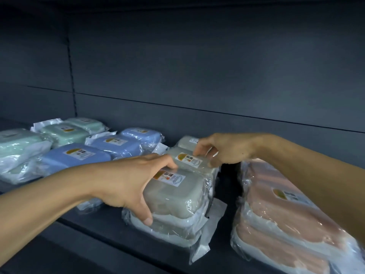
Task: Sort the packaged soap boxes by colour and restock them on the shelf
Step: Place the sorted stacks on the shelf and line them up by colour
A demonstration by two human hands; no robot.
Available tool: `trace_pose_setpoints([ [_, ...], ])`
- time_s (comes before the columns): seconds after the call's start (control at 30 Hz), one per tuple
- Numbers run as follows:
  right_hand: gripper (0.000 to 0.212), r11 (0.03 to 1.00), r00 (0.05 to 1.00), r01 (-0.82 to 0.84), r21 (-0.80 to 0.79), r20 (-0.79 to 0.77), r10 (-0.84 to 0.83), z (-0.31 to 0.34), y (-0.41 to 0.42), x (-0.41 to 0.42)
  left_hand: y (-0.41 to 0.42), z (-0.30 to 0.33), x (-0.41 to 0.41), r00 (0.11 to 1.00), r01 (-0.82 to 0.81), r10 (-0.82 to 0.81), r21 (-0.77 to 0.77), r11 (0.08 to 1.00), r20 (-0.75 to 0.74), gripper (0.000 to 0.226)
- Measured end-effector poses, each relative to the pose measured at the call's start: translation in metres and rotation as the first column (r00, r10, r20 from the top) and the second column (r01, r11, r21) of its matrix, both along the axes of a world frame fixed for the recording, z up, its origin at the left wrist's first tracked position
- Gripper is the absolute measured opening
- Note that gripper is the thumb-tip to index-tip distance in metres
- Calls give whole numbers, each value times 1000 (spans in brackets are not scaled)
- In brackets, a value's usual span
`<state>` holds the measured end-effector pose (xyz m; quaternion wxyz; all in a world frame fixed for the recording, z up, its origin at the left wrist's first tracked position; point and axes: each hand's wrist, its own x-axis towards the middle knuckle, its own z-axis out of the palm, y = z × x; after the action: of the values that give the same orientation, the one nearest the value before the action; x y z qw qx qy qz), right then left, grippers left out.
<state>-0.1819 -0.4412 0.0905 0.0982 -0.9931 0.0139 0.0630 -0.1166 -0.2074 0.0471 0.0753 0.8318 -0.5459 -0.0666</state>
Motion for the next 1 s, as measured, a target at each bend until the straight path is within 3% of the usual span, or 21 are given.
trace_pose_setpoints([
  [0.13,33,1000,1000,9,20,8,-9,3,8,10,5,-1,2,1000,-16,16,-21,1000,14,90],
  [0.3,54,985,997,10,-173,76,3,-12,35,23,6,-32,15,984,-32,87,-324,946,158,64],
  [0.4,56,973,996,15,-230,88,5,-23,39,28,11,-25,10,974,-8,73,-292,957,216,74],
  [0.63,61,996,970,91,-6,227,-88,13,25,10,15,6,-1,994,-12,29,-161,987,103,78],
  [0.73,74,994,943,104,32,316,-108,29,12,4,15,13,2,996,-18,26,-87,996,89,78],
  [0.83,92,990,910,98,-101,412,-48,38,-2,4,16,19,15,995,-70,73,-43,997,62,88],
  [0.9,93,973,886,46,-227,458,66,40,-9,6,17,25,22,995,-103,103,-72,992,-13,95],
  [1.0,82,906,844,-85,-414,454,286,37,-18,13,15,40,24,989,-143,135,-146,979,-60,67],
])
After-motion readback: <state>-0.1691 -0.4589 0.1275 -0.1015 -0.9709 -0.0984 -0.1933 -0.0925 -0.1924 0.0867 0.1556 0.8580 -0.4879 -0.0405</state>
